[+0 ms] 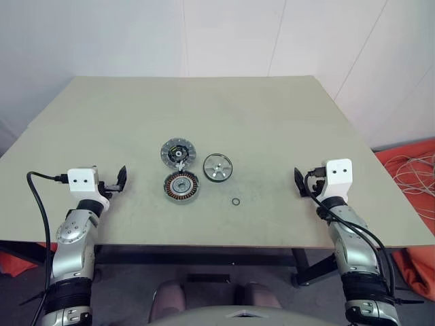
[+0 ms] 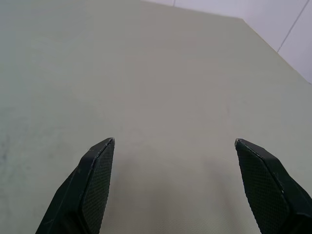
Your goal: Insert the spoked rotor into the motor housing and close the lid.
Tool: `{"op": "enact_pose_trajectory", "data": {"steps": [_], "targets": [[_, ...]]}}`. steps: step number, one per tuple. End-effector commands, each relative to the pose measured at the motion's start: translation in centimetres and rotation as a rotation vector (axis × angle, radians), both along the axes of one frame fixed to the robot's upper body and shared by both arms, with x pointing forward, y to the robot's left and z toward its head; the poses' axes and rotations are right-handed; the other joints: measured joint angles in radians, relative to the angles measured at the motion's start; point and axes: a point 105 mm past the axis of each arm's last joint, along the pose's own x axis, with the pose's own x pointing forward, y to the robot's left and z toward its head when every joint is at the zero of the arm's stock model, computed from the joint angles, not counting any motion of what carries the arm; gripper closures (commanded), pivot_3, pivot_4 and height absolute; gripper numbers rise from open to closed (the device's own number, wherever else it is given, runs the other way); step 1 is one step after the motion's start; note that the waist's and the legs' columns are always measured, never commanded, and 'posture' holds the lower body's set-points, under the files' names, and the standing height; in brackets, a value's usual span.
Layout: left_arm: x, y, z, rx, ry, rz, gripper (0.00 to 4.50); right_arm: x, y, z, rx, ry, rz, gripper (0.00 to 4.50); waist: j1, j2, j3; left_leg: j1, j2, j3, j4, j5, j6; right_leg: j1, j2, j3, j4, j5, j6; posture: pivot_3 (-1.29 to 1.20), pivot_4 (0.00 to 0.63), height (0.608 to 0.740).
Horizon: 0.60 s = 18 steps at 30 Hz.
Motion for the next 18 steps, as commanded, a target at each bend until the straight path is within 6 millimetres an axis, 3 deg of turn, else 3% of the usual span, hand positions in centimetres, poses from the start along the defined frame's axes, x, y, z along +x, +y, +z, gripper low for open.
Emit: {"op": "enact_pose_trajectory", "data": {"steps": [1, 18], "targets": [[0.4, 0.1, 1.7, 0.029, -0.056, -0.005, 0.0, 0.5, 0.4, 1.6, -0.013, -0.054, 0.024, 0.04, 0.0, 0.0, 0.0, 0.0, 0.0, 0.0, 0.0, 0.0, 0.0, 0.0, 0.0, 0.0, 0.0, 0.0, 0.0, 0.0, 0.0, 0.74], [0.3, 0.1, 1.7, 0.032, -0.06, -0.011, 0.0, 0.4, 1.4, 1.6, -0.005, -0.043, 0.091, 0.04, 0.0, 0.0, 0.0, 0.0, 0.0, 0.0, 0.0, 0.0, 0.0, 0.0, 0.0, 0.0, 0.0, 0.0, 0.0, 0.0, 0.0, 0.74]]}}
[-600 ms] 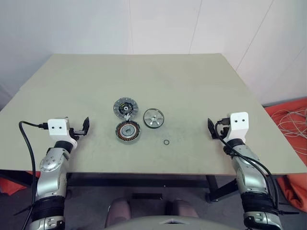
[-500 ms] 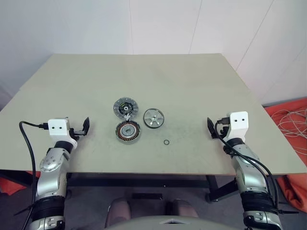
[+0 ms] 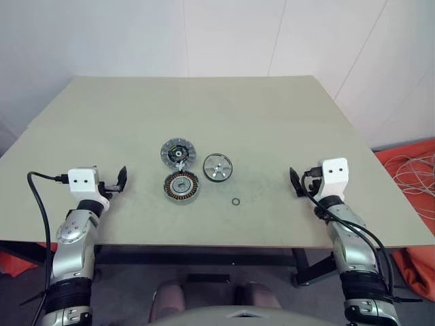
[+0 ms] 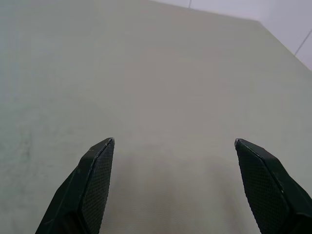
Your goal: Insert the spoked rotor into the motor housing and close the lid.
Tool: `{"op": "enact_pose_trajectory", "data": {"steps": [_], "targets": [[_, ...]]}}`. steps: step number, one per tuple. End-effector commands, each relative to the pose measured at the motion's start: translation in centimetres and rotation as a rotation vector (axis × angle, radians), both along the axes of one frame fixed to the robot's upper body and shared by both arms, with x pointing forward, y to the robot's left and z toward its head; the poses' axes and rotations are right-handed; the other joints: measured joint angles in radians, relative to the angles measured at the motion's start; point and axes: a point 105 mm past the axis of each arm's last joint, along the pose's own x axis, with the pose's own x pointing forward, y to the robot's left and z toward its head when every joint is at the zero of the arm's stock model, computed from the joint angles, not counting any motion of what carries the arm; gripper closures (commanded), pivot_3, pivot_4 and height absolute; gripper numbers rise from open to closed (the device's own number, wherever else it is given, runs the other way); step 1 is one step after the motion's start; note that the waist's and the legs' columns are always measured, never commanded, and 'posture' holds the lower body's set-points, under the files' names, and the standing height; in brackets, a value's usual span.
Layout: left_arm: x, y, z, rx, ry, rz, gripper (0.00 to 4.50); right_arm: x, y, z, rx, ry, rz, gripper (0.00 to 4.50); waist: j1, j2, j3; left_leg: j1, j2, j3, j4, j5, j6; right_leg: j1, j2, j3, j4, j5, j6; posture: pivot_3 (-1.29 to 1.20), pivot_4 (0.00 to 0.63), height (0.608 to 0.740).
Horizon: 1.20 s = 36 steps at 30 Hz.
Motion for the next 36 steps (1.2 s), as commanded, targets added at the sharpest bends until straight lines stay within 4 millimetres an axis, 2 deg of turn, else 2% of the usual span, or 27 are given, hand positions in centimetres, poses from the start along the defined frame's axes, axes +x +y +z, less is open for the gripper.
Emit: {"op": "enact_pose_trajectory", "data": {"steps": [1, 4, 12, 17, 20, 22, 27, 32, 36], "targets": [[0.4, 0.1, 1.7, 0.032, -0.06, -0.008, 0.0, 0.4, 0.7, 1.9, -0.006, -0.055, 0.049, 0.04, 0.0, 0.0, 0.0, 0.0, 0.0, 0.0, 0.0, 0.0, 0.0, 0.0, 0.0, 0.0, 0.0, 0.0, 0.0, 0.0, 0.0, 0.74], [0.4, 0.2, 1.8, 0.036, -0.059, -0.01, 0.0, 0.5, 2.7, 2.6, -0.01, -0.053, 0.172, 0.04, 0.0, 0.0, 0.0, 0.0, 0.0, 0.0, 0.0, 0.0, 0.0, 0.0, 0.0, 0.0, 0.0, 0.0, 0.0, 0.0, 0.0, 0.74], [0.5, 0.0, 2.3, 0.06, -0.066, -0.063, 0.0, 0.9, 9.5, 6.0, -0.043, -0.005, 0.571, 0.04, 0.0, 0.0, 0.0, 0.001, 0.0, 0.0, 0.0, 0.0, 0.0, 0.001, 0.0, 0.0, 0.001, 0.0, 0.0, 0.0, 0.0, 0.74], [0.5, 0.5, 2.6, 0.082, -0.065, -0.066, 0.0, 0.4, 13.6, 6.2, -0.174, 0.106, 0.861, 0.04, 0.001, 0.0, 0.0, 0.001, 0.0, -0.001, 0.0, 0.0, 0.0, 0.001, 0.0, 0.0, 0.001, 0.003, -0.005, 0.0, 0.0, 0.74], [0.4, 0.0, 2.8, 0.089, -0.075, -0.101, 0.0, -0.4, 17.1, 6.9, -0.328, 0.162, 1.134, 0.04, -0.002, 0.0, 0.0, 0.0, 0.0, -0.001, 0.001, 0.0, 0.0, 0.0, 0.0, 0.0, 0.001, 0.004, -0.006, 0.0, 0.0, 0.74], [0.2, -0.5, 2.9, 0.087, -0.084, -0.131, 0.0, -0.9, 18.6, 7.4, -0.439, 0.182, 1.272, 0.04, -0.004, 0.0, 0.0, 0.0, 0.001, -0.001, 0.001, 0.0, 0.0, -0.001, 0.0, 0.0, 0.002, 0.004, -0.007, 0.0, 0.0, 0.74], [-0.5, -1.6, 2.8, 0.074, -0.082, -0.216, 0.0, -1.7, 20.3, 7.9, -0.667, 0.206, 1.492, 0.04, 0.005, -0.002, 0.0, 0.0, 0.001, -0.001, 0.002, 0.0, 0.001, 0.0, 0.0, -0.001, 0.002, 0.004, -0.008, 0.0, 0.0, 0.74], [-1.9, -3.6, 2.3, 0.052, -0.026, -0.42, 0.0, -1.1, 21.2, 7.5, -0.869, 0.224, 1.593, 0.04, 0.005, -0.005, 0.001, -0.001, 0.001, 0.0, 0.003, -0.001, 0.002, -0.001, -0.001, -0.001, 0.003, 0.004, -0.008, 0.0, 0.0, 0.74], [-3.2, -4.1, 1.7, 0.053, 0.046, -0.546, 0.0, -0.5, 21.8, 7.0, -1.048, 0.212, 1.646, 0.04, -0.001, -0.005, 0.001, 0.0, 0.002, 0.0, 0.003, 0.0, 0.0, -0.001, 0.0, -0.001, 0.005, 0.004, -0.009, 0.0, 0.0, 0.74]]}}
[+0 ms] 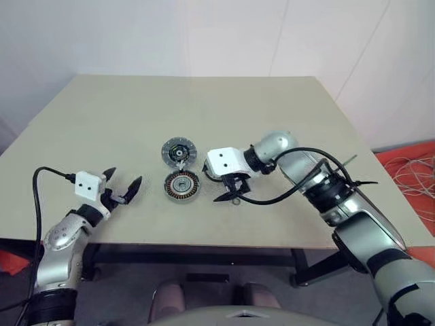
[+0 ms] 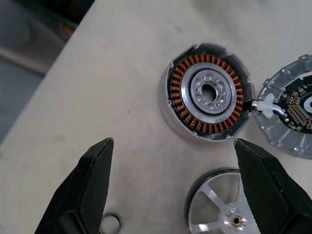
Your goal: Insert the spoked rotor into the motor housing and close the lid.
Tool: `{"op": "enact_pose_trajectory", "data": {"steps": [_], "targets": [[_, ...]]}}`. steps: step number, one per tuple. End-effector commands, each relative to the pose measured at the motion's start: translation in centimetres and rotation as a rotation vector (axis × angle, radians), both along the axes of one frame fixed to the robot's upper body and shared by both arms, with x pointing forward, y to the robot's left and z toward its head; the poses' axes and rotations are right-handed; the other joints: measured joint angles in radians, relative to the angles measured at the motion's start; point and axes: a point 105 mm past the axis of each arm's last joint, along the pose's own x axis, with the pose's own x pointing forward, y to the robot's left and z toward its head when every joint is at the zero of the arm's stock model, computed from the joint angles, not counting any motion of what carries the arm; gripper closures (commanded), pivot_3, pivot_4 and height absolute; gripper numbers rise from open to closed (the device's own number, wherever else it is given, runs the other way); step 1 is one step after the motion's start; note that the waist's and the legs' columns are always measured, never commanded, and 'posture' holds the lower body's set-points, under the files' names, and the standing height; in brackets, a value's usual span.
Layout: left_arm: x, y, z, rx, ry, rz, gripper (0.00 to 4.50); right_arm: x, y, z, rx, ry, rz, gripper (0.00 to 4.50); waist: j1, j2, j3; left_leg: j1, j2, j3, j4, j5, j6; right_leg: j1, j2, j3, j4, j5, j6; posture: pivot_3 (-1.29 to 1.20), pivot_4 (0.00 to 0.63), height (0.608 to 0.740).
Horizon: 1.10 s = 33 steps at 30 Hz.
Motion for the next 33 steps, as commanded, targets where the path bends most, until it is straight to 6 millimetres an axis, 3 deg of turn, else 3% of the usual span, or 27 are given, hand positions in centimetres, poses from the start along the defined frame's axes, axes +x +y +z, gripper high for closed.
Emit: {"op": "enact_pose_trajectory", "data": {"steps": [1, 5, 11, 21, 25, 33], "targets": [[-0.9, -0.8, 0.9, 0.014, 0.003, -0.119, 0.0, 0.5, 0.6, 0.6, -0.082, -0.111, 0.103, 0.04, -0.001, 0.0, 0.0, 0.0, 0.0, 0.0, 0.0, 0.0, 0.0, 0.0, 0.0, 0.0, 0.0, 0.0, 0.0, 0.0, 0.0, 0.74], [-1.9, -1.2, 0.2, 0.052, 0.049, -0.195, 0.0, 0.9, 1.5, 0.3, -0.131, -0.151, 0.155, 0.04, -0.001, 0.0, 0.0, 0.0, 0.0, 0.0, 0.0, 0.0, 0.0, -0.001, 0.0, 0.0, 0.001, 0.0, 0.0, 0.0, 0.0, 0.74], [-1.9, -1.3, 0.2, 0.063, 0.044, -0.203, 0.0, 1.1, 2.8, -0.2, -0.196, -0.211, 0.226, 0.04, -0.001, 0.0, 0.0, 0.0, 0.0, 0.0, 0.0, 0.0, 0.0, -0.001, 0.0, 0.0, 0.002, 0.0, -0.001, 0.0, 0.0, 0.74], [-1.5, -1.3, 0.4, 0.085, 0.013, -0.172, 0.0, 0.9, 3.5, -3.2, -0.284, -0.267, 0.304, 0.04, -0.002, -0.001, 0.0, 0.001, 0.0, 0.0, 0.001, 0.0, -0.001, -0.001, 0.0, 0.0, 0.005, -0.001, -0.002, 0.0, 0.0, 0.74], [-1.2, -1.1, 0.6, 0.094, -0.001, -0.159, 0.0, 1.0, 3.8, -3.7, -0.282, -0.272, 0.302, 0.95, -0.003, -0.001, 0.0, 0.001, 0.0, 0.0, 0.001, 0.001, -0.001, -0.001, 0.0, 0.001, 0.006, -0.001, -0.002, 0.0, 0.0, 0.74], [-0.6, -1.0, 0.7, 0.107, -0.017, -0.147, 0.0, 0.8, 4.5, -2.5, -0.236, -0.317, 0.34, 3.85, -0.002, -0.001, 0.0, 0.003, 0.0, 0.0, 0.001, 0.001, -0.001, -0.001, 0.0, 0.001, 0.008, -0.002, -0.003, 0.0, 0.0, 0.74]]}}
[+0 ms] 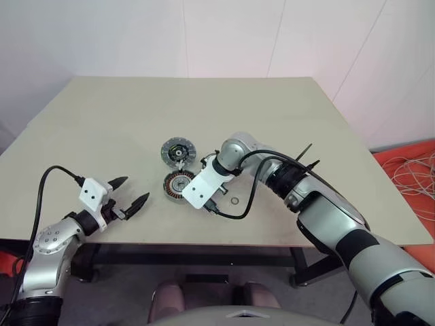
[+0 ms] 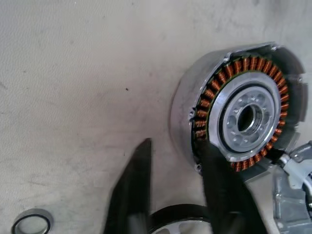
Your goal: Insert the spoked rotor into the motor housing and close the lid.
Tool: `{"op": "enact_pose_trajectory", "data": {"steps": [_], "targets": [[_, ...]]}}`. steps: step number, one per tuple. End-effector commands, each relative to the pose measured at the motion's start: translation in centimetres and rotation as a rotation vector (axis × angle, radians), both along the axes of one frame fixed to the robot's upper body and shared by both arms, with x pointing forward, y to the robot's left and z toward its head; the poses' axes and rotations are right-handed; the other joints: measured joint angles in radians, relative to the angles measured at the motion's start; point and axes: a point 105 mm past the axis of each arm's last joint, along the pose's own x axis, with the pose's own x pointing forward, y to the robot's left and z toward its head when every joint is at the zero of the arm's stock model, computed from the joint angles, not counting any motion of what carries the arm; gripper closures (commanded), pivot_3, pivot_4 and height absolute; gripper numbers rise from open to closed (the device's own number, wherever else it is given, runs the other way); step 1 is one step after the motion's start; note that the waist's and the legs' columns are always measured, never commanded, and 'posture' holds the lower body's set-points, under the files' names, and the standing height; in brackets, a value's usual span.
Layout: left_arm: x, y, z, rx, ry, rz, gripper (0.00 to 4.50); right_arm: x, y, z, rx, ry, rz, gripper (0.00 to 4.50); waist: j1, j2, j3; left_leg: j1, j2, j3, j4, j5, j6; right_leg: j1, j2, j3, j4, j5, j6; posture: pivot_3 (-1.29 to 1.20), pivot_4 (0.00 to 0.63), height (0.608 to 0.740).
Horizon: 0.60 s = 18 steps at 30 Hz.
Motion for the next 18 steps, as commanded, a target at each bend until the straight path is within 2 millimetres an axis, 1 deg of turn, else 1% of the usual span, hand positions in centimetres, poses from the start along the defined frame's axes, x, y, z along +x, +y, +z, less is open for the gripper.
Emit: {"op": "enact_pose_trajectory", "data": {"steps": [1, 2, 7, 11, 15, 18], "targets": [[0.4, -0.2, 0.9, 0.011, -0.048, -0.006, 0.0, -0.2, 0.6, 1.3, 0.018, -0.033, 0.051, 4.23, 0.001, 0.0, 0.0, 0.0, 0.0, 0.0, 0.0, 0.0, 0.0, 0.0, 0.0, 0.0, 0.0, 0.0, 0.0, 0.0, 0.0, 0.74], [0.5, -0.3, 0.9, 0.011, -0.048, -0.007, 0.0, -0.3, 0.6, 1.4, 0.023, -0.036, 0.06, 4.48, 0.001, 0.0, 0.0, 0.0, 0.0, 0.0, 0.0, 0.0, 0.0, 0.0, 0.0, 0.0, 0.0, 0.0, 0.0, 0.0, 0.0, 0.74], [0.8, -0.5, 0.8, 0.007, -0.052, -0.01, 0.0, -0.8, 0.8, 1.8, 0.026, -0.044, 0.097, 4.48, 0.001, 0.0, 0.0, -0.001, 0.0, 0.0, 0.0, 0.0, 0.0, -0.001, 0.0, 0.0, 0.0, 0.0, 0.0, 0.0, 0.0, 0.74], [0.9, -0.5, 0.8, 0.006, -0.054, -0.01, 0.0, -1.1, 0.5, 2.4, 0.018, -0.066, 0.152, 4.48, 0.001, -0.001, 0.0, -0.002, 0.0, 0.0, 0.0, 0.0, 0.0, -0.001, 0.0, 0.0, 0.0, 0.0, -0.001, 0.0, 0.0, 0.74], [1.1, -0.6, 0.8, 0.005, -0.055, -0.012, 0.0, -1.1, -0.1, 3.2, 0.004, -0.077, 0.169, 4.48, 0.001, -0.001, 0.0, -0.002, 0.0, 0.0, 0.0, 0.0, 0.0, -0.001, 0.0, 0.0, 0.001, 0.0, -0.001, 0.0, 0.0, 0.74], [1.3, -0.8, 0.7, 0.003, -0.056, -0.015, 0.0, -0.7, -1.0, 3.4, -0.013, -0.086, 0.169, 4.48, 0.001, -0.001, 0.0, -0.002, 0.0, 0.0, 0.001, 0.0, 0.0, -0.001, 0.0, 0.0, 0.001, 0.0, -0.001, 0.0, 0.0, 0.74]]}}
